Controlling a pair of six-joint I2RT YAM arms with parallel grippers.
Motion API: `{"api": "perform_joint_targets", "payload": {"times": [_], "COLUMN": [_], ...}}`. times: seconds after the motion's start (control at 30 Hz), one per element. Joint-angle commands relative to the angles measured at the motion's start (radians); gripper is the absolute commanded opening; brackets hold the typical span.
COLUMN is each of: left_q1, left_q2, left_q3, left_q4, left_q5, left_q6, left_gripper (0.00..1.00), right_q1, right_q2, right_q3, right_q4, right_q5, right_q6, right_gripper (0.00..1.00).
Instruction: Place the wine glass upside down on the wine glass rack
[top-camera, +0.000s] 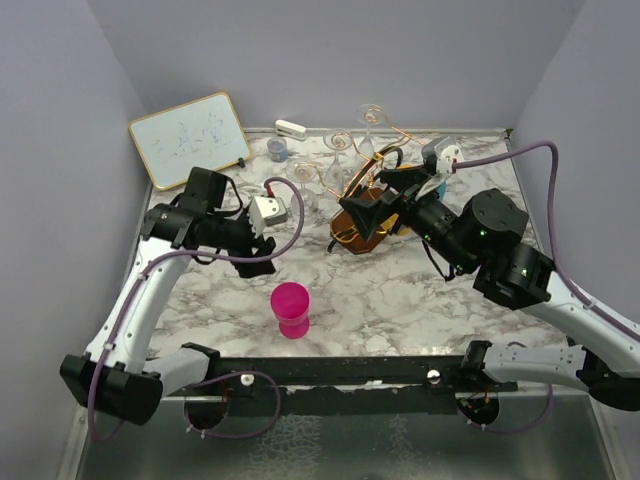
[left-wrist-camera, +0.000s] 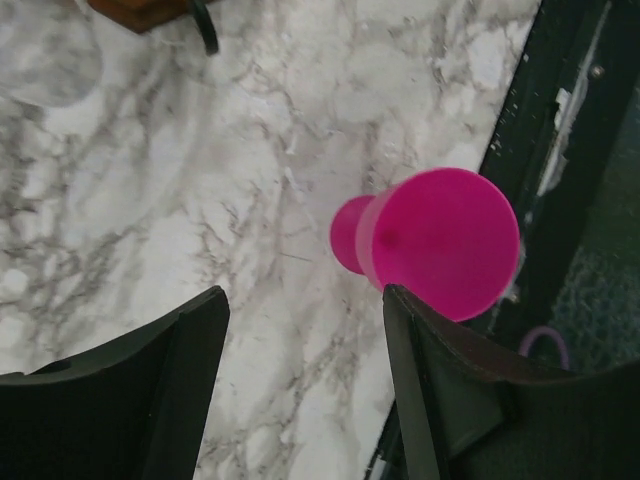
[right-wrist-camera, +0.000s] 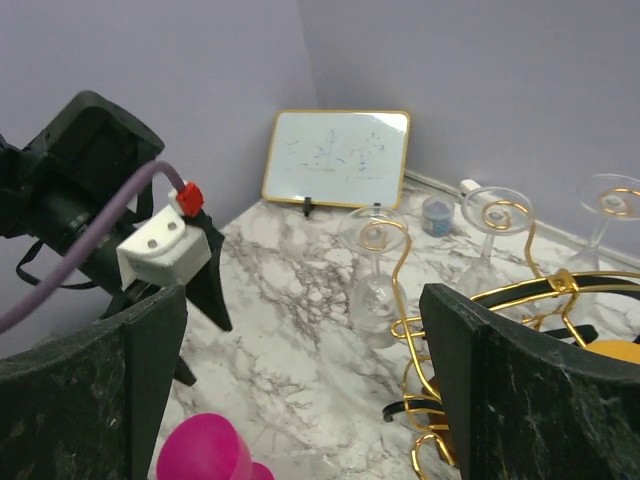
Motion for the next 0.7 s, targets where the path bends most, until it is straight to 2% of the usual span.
{"api": "perform_joint_targets", "payload": {"times": [0.0, 0.17, 0.33, 0.53, 0.67], "left_q1": [-0.050, -0.166, -0.204, -0.230, -0.251], "left_q2": [0.091, 0.128, 0.198, 0.231, 0.257], "left_q3": [0.068, 0.072, 0.076, 0.045, 0.028], "left_q4": [-0.309, -0.222, -0.257, -0.188, -0.184], "left_q5": [0.082, -0.064, -0.053, -0.196, -0.168], "left_q6": [0.106, -0.011, -0.004, -0.011, -0.007], "left_gripper": [0.65, 0.64, 0.61, 0.60, 0.55], "right_q1": [0.002, 0.002, 0.002, 0.002, 0.002], "right_q2": [0.020, 0.012, -0.038, -0.068, -0.076], "right_q3": [0.021, -0.046, -0.106, -0.133, -0.134], "right_q4": [-0.022, 0.028, 0.088, 0.098, 0.100], "right_q5": [0.096, 0.145, 0.185, 0.221, 0.213], "right_q6": [-0.059, -0.067, -0.075, -0.087, -0.087], "right_gripper": [0.99, 0.99, 0.99, 0.99, 0.99]}}
